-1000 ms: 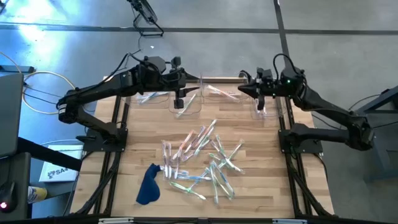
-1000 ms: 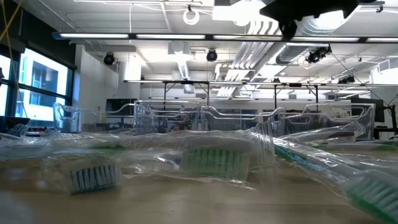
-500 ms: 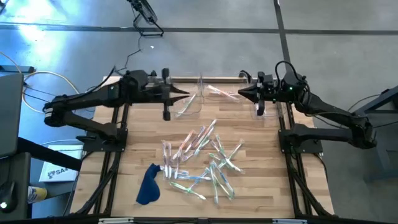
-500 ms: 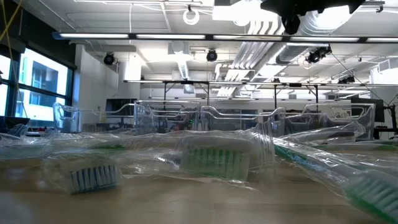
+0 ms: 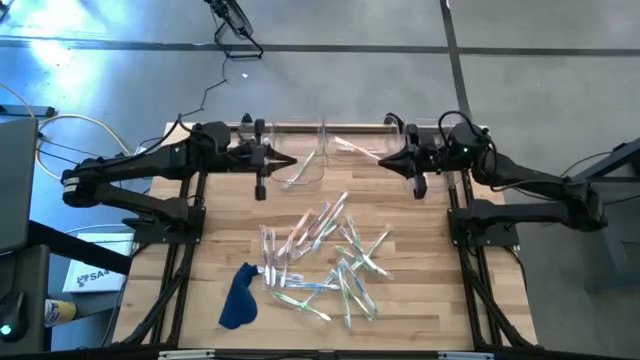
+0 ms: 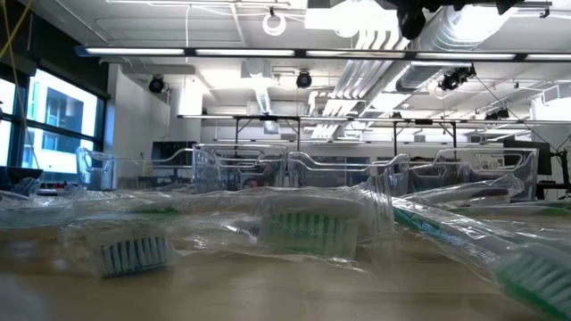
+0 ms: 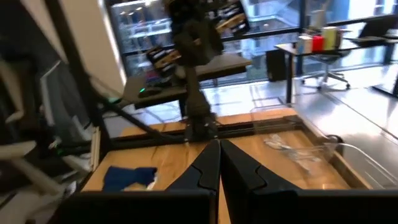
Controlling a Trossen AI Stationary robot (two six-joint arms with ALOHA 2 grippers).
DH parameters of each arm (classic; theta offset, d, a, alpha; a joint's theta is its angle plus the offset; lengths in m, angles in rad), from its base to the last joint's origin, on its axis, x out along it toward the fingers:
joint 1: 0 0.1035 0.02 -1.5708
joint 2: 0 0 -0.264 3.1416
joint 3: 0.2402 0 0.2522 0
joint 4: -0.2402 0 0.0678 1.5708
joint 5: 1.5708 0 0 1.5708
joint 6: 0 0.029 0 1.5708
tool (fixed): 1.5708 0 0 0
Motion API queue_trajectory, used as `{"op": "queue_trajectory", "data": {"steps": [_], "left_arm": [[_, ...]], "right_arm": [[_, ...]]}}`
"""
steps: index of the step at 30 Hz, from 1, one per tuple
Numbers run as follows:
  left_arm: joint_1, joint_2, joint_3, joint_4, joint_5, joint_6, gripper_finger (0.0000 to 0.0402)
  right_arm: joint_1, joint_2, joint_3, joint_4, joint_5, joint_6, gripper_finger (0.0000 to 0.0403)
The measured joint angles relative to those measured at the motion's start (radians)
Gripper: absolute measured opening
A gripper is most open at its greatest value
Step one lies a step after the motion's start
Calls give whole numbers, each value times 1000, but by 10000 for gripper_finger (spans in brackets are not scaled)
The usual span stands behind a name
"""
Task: Pick & Place Toothbrushes
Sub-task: Put the purple toothbrush into the right transparent bin
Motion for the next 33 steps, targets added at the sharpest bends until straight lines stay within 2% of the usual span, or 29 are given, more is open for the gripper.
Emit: {"op": "queue_trajectory", "data": {"steps": [15,23,29,33], "left_arm": [[0,2,0,-12,-2,5,10],[-15,4,0,-90,-10,-162,9],[-81,18,0,-197,-95,-259,9],[-131,19,2,-323,-100,-436,9]], "right_arm": [[22,11,0,-41,6,-182,4],[22,11,0,-139,4,-161,4],[22,11,0,-157,7,-161,4],[22,11,0,-157,7,-158,4]]}}
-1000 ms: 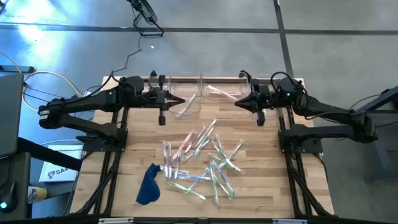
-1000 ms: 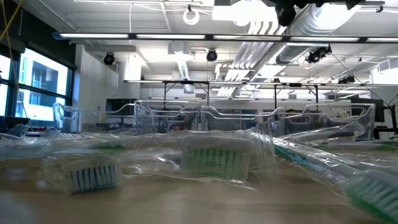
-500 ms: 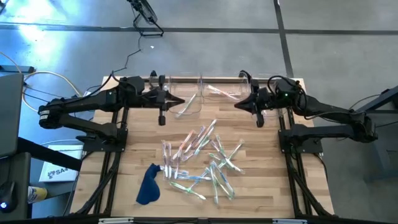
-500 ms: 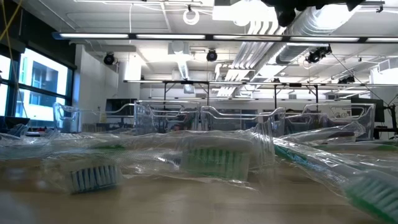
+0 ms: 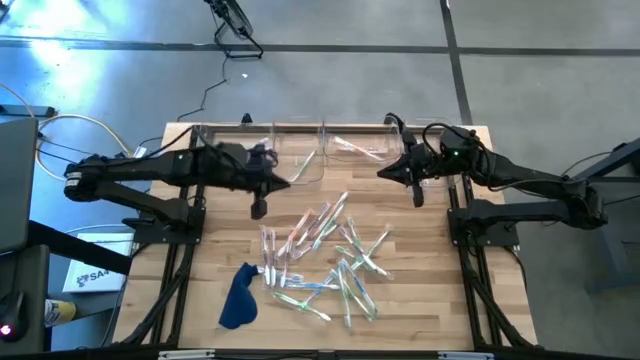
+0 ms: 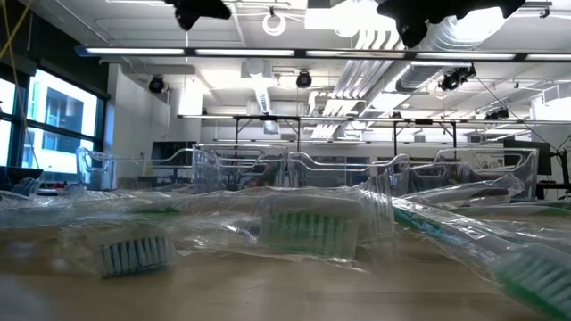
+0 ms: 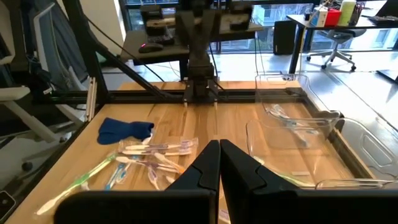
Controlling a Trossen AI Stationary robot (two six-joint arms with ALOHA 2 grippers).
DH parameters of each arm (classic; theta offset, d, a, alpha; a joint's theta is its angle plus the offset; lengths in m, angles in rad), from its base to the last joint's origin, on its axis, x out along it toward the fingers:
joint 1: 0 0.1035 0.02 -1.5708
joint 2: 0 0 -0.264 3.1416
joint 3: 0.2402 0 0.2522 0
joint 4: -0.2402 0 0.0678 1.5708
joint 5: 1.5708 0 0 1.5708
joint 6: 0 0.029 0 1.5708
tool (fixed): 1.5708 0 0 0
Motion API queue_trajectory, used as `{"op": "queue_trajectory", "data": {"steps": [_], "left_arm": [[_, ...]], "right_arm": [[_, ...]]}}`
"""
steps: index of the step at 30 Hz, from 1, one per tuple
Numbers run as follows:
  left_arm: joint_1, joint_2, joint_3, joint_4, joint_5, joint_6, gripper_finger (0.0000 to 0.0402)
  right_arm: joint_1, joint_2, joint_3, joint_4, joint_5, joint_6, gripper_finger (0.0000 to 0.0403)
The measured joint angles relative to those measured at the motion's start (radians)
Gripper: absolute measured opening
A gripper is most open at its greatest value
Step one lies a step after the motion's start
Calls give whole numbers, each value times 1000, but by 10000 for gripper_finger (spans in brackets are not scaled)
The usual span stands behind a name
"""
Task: Pick & Place Toothbrushes
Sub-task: Put the purple toothbrush into the right transparent bin
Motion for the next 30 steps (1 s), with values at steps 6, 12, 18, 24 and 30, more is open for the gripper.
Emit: {"op": "queue_trajectory", "data": {"steps": [6,12,18,24,30], "left_arm": [[-91,-1,0,-130,3,-245,9],[-168,-1,0,-231,19,-483,9],[-227,12,0,-332,25,-697,9],[-255,71,-1,-439,-32,-919,10],[-255,161,-1,-515,9,-970,10]], "right_arm": [[0,0,0,1,-1,-1,4],[0,0,0,1,-3,-1,4],[0,0,0,0,-3,-2,4],[0,0,0,-5,-3,-2,4],[0,0,0,-29,0,-2,4]]}}
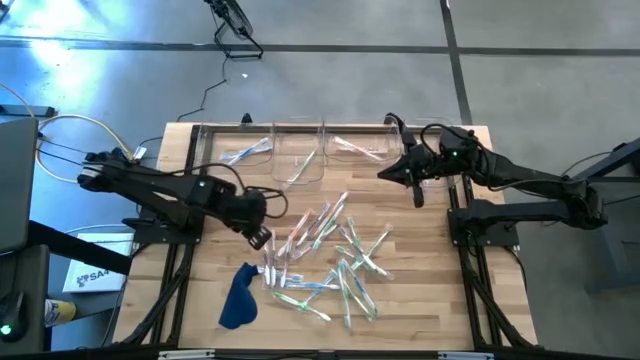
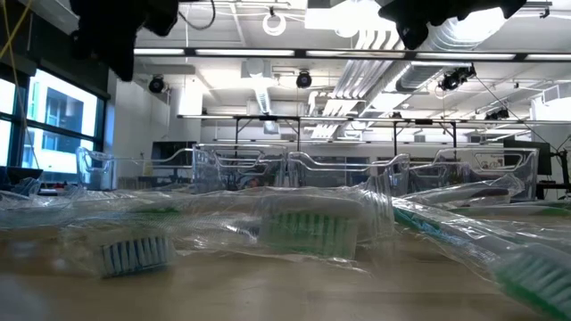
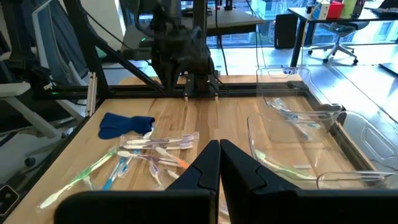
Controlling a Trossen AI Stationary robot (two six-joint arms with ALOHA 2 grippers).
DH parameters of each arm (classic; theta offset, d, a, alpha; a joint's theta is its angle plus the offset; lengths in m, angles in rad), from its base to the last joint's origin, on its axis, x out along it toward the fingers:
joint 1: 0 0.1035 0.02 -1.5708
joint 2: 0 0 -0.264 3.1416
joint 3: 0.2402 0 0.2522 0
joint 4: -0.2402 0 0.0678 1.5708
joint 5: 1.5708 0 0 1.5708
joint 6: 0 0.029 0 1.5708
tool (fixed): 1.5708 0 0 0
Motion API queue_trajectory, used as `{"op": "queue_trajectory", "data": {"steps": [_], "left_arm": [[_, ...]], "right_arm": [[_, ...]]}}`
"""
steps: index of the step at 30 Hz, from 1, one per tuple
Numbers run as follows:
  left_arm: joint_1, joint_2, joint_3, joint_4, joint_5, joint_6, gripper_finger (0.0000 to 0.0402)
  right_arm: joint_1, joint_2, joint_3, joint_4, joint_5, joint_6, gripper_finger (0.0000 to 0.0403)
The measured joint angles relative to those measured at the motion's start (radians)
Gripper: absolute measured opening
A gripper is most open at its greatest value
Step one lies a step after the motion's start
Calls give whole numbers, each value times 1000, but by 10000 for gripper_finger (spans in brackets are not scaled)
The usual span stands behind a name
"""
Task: Pick & Place Toothbrushes
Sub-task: Put the purple toothbrush into the right transparent bin
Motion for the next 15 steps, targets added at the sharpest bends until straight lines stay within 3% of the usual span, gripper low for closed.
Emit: {"op": "queue_trajectory", "data": {"steps": [6,15], "left_arm": [[0,97,0,1,40,1,42],[1,185,0,-58,8,-3,172]], "right_arm": [[0,0,0,-32,28,0,4],[0,0,0,-49,27,0,4]]}}
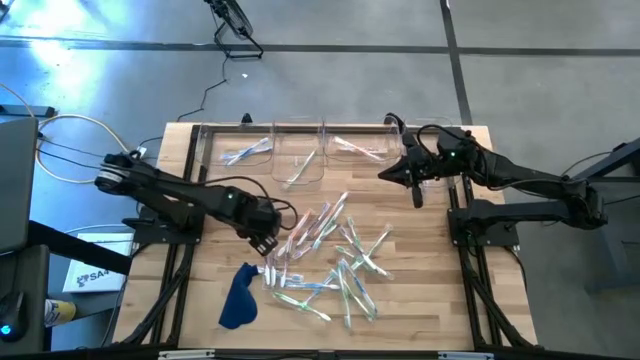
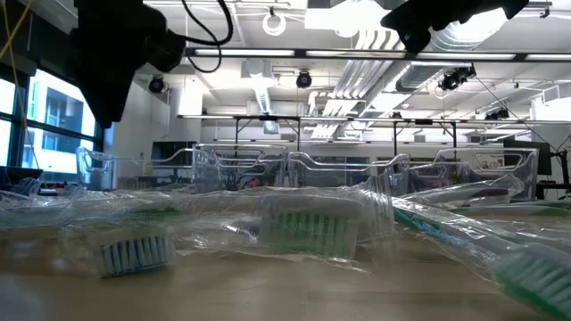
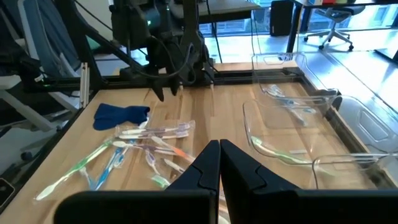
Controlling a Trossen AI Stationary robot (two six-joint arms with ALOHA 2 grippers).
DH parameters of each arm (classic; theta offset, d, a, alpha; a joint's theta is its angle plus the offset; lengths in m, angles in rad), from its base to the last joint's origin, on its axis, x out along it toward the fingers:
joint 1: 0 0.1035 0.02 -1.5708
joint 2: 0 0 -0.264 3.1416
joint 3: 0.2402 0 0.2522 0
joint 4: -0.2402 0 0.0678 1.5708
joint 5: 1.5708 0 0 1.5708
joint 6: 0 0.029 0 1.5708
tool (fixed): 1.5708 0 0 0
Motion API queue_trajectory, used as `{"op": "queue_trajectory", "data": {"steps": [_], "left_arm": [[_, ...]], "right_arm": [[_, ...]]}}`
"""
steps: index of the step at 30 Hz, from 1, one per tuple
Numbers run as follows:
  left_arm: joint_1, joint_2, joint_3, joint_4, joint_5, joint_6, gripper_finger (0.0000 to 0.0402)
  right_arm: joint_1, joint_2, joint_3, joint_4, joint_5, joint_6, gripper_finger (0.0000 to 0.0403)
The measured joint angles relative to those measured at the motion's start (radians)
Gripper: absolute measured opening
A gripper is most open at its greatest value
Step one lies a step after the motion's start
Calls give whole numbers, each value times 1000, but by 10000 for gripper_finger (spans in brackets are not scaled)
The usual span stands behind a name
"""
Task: Pick & Place Toothbrushes
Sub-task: Put the purple toothbrush into the right transparent bin
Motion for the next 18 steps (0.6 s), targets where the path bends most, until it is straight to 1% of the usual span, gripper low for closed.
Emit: {"op": "queue_trajectory", "data": {"steps": [2,4,10,14,17,18], "left_arm": [[10,11,0,3,-14,8,181],[32,17,-3,3,-8,36,180],[143,12,-107,106,106,135,159],[195,13,-200,241,203,152,153],[205,13,-245,347,224,144,152],[205,13,-256,360,224,135,152]], "right_arm": [[0,0,0,-10,0,0,4],[0,0,0,-15,0,0,4],[0,0,0,-21,0,0,4],[0,0,0,-47,0,0,4],[0,0,0,-71,0,0,4],[0,0,0,-79,0,0,4]]}}
